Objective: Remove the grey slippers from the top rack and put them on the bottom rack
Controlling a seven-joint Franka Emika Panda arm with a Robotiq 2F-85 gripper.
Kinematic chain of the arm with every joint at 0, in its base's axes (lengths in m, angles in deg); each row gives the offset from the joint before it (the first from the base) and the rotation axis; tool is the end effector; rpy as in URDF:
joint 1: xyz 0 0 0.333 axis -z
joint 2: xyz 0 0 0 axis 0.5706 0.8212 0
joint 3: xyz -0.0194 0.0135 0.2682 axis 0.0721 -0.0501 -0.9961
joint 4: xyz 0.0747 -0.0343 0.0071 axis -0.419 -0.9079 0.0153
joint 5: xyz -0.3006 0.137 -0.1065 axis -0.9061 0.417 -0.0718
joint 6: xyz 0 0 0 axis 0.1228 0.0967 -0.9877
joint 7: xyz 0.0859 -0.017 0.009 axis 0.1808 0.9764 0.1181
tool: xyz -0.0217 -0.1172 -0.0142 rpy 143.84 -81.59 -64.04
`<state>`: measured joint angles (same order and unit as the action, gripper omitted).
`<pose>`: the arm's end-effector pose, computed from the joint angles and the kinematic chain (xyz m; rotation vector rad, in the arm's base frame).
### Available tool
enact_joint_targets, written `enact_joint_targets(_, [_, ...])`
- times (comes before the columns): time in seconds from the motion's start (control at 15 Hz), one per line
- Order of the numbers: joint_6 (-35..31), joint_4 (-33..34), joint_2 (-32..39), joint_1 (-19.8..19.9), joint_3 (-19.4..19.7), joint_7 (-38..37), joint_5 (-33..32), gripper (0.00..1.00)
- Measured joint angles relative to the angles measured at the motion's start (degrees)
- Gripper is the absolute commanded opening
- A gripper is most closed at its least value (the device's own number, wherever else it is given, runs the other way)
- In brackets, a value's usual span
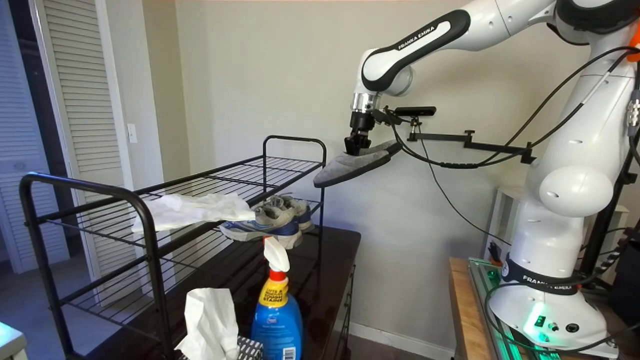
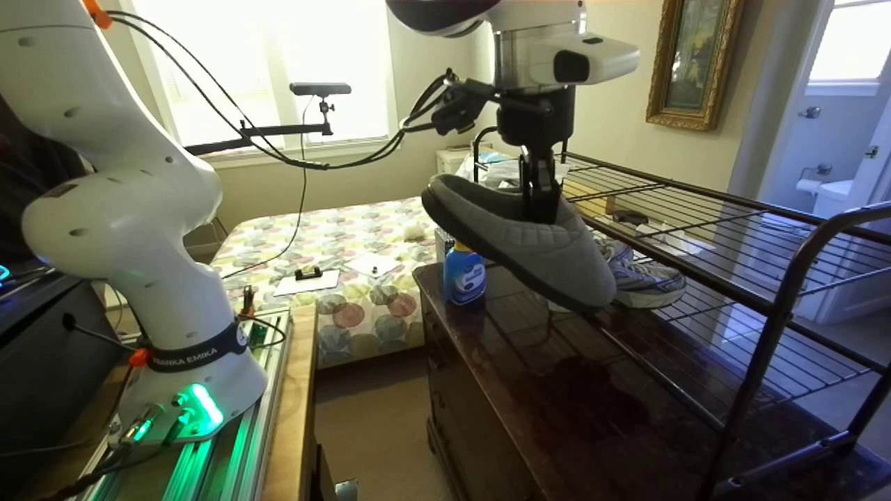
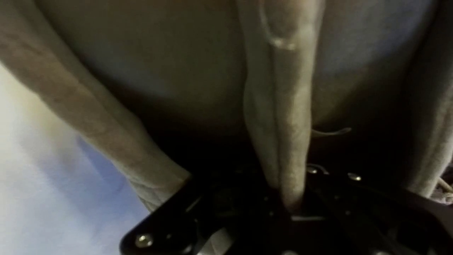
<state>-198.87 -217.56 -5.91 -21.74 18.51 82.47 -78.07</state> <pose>0.4337 -0.1689 0.4180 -3.0388 0.5241 -0.1523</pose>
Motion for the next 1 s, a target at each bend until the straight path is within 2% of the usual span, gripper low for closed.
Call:
enact_joint_targets(0.53, [-19.18, -9.4, 1.31, 0.2, 1.18, -3.28, -1.47, 0.03])
enact_joint_targets(0.73, [-23.54, -11.07, 3.09, 0.17, 1.56, -3.37, -0.64, 0.03])
enact_joint_targets(1.0, [-28.0, -11.53, 5.34, -0.58, 1.57, -3.36, 3.71, 0.03])
